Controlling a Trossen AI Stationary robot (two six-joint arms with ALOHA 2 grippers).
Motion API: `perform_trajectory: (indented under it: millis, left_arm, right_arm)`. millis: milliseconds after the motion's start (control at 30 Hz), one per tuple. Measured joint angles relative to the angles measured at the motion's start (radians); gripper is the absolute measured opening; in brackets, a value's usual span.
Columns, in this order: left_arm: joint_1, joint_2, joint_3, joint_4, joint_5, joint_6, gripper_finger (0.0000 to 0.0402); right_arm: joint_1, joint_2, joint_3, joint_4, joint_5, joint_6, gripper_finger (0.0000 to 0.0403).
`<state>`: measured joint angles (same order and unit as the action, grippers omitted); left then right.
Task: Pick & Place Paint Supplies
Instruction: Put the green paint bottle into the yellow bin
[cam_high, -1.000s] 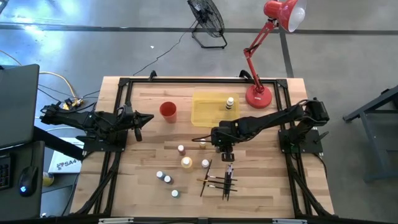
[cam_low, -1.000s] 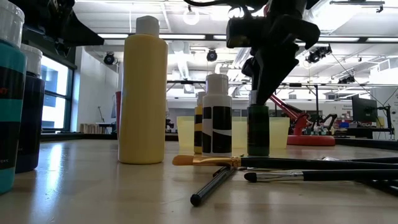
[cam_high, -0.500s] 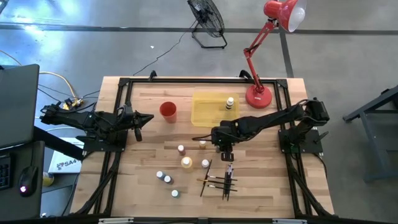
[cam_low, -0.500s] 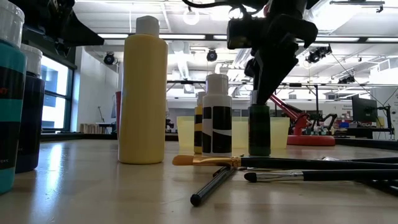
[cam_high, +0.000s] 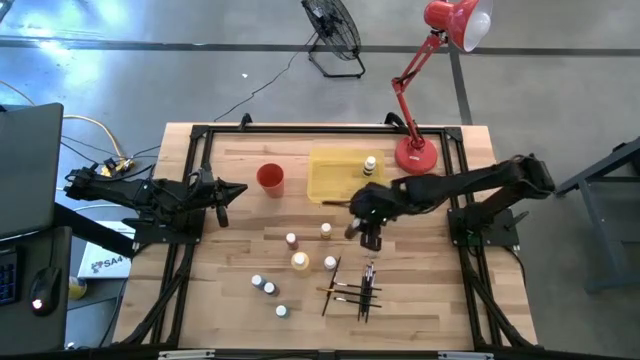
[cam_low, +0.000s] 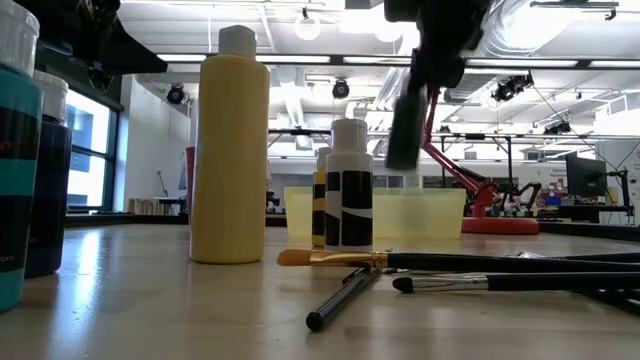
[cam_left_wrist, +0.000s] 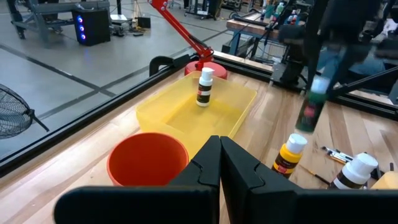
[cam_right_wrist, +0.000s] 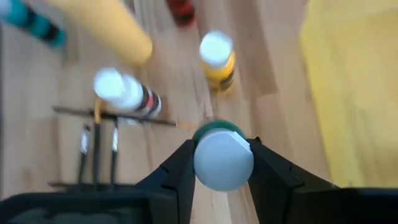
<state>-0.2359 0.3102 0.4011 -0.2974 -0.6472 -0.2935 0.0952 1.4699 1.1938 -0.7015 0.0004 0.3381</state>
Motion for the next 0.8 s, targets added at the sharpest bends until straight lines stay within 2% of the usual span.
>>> perform_trajectory:
  millis: [267,433,800]
  left_arm:
    - [0.000,0.000,0.000,0.002,0.000,0.000,0.0000]
    - [0.000,0.000,0.000,0.002,0.000,0.000,0.0000]
    - [0.000,0.000,0.000,0.002,0.000,0.000,0.0000]
  right_arm:
    - [-0.042,-0.193,0.000,-0.026,0.145,0.070,0.0113]
    - [-0.066,-0.267,0.000,-0.061,0.252,0.074,0.0110]
    - [-0.159,-0.274,0.000,-0.119,0.230,0.085,0.0110]
